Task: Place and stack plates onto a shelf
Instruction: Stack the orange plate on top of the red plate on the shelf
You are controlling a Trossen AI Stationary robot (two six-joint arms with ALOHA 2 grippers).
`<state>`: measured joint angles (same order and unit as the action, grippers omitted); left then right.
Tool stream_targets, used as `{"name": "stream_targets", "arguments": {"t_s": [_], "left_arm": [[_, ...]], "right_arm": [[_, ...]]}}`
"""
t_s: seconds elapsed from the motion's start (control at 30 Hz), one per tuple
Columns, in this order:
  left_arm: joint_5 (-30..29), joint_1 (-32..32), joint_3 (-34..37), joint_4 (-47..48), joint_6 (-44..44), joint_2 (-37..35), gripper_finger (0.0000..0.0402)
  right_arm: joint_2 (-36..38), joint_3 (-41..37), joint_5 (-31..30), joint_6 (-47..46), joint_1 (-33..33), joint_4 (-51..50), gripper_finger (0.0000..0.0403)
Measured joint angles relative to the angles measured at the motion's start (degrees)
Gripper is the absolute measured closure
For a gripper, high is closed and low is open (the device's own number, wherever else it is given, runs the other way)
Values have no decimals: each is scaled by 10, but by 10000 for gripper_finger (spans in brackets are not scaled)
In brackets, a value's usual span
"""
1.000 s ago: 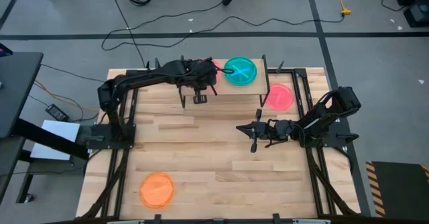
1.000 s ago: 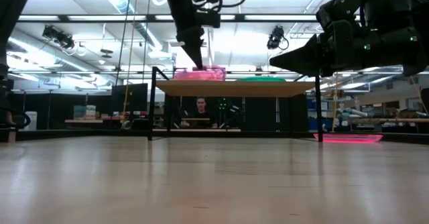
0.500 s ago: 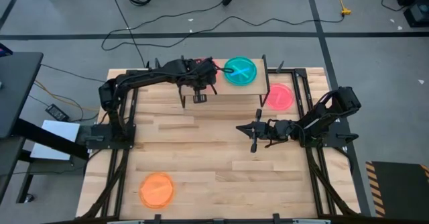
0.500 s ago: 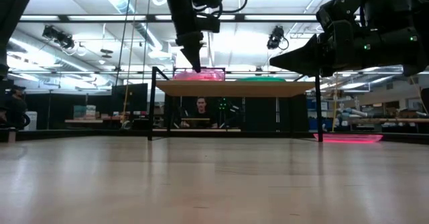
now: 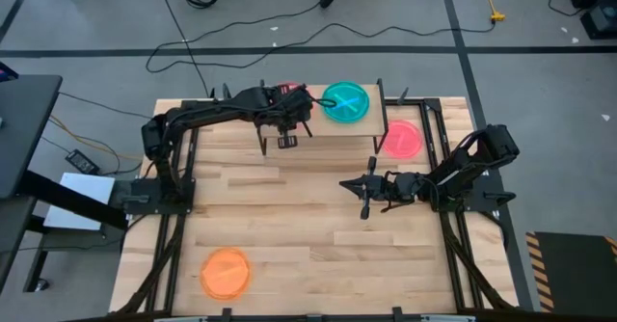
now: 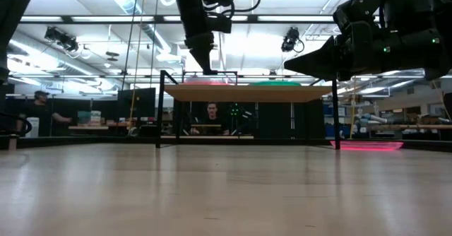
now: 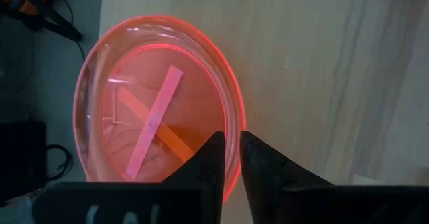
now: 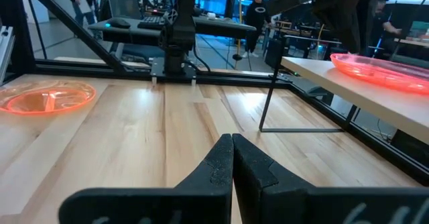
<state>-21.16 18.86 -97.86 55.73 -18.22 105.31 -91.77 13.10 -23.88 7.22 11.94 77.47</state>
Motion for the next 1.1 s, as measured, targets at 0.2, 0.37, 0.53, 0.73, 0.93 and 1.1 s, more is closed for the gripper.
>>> {"name": "stream_targets", "arguments": {"t_s": [0.2, 0.37, 0.53, 0.73, 0.93, 1.1], "left_arm": [[-29, -31, 0, 20, -20, -27, 349], [-23, -95, 0, 20, 1, -67, 389], [-30, -169, 37, -15, 58, -97, 392], [-44, -250, 244, -195, 128, -163, 394], [-103, -326, 471, -416, 204, -236, 393], [-141, -380, 587, -495, 280, -299, 393]], "right_arm": [[0, 0, 0, 0, 3, 0, 393], [0, 0, 0, 13, 15, -1, 393], [0, 0, -3, 20, 24, -4, 393], [0, 0, 4, 13, 33, -14, 393], [0, 38, 62, -1, 41, -44, 393], [-18, 177, 86, -7, 58, -239, 393]]}}
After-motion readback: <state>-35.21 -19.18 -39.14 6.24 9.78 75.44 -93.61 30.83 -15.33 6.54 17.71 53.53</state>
